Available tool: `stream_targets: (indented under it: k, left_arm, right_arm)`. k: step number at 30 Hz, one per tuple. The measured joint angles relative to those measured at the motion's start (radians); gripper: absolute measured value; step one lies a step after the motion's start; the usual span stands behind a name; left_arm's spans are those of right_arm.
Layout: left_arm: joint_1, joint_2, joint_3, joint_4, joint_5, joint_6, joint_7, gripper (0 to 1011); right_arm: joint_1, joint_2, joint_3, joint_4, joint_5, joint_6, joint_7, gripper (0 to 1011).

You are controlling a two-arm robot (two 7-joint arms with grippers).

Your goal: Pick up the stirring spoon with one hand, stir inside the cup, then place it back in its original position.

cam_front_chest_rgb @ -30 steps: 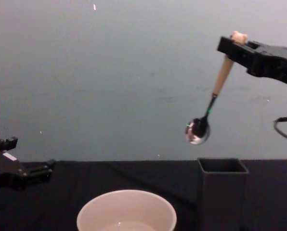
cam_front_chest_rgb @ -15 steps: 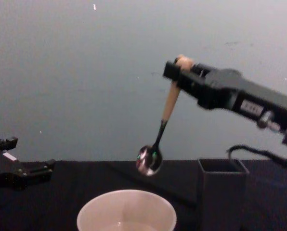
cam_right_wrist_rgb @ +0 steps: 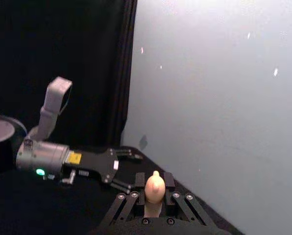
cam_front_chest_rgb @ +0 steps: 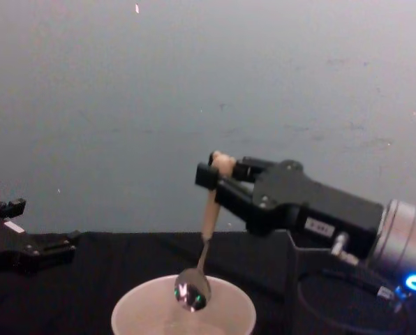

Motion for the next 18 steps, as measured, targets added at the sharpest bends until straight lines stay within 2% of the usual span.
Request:
stream_targets:
  k: [9, 18]
  left_arm:
    - [0.0, 0.0, 0.0, 0.0, 0.0, 0.0, 0.0, 1001]
    - [0.0, 0.0, 0.0, 0.0, 0.0, 0.0, 0.0, 1001]
  right_arm:
    - [0.022, -0.038, -0.017, 0.092, -0.056, -0.058, -0.006, 214]
    - [0.023, -0.054, -0.022, 0.125, -0.09, -0.088, -0.011, 214]
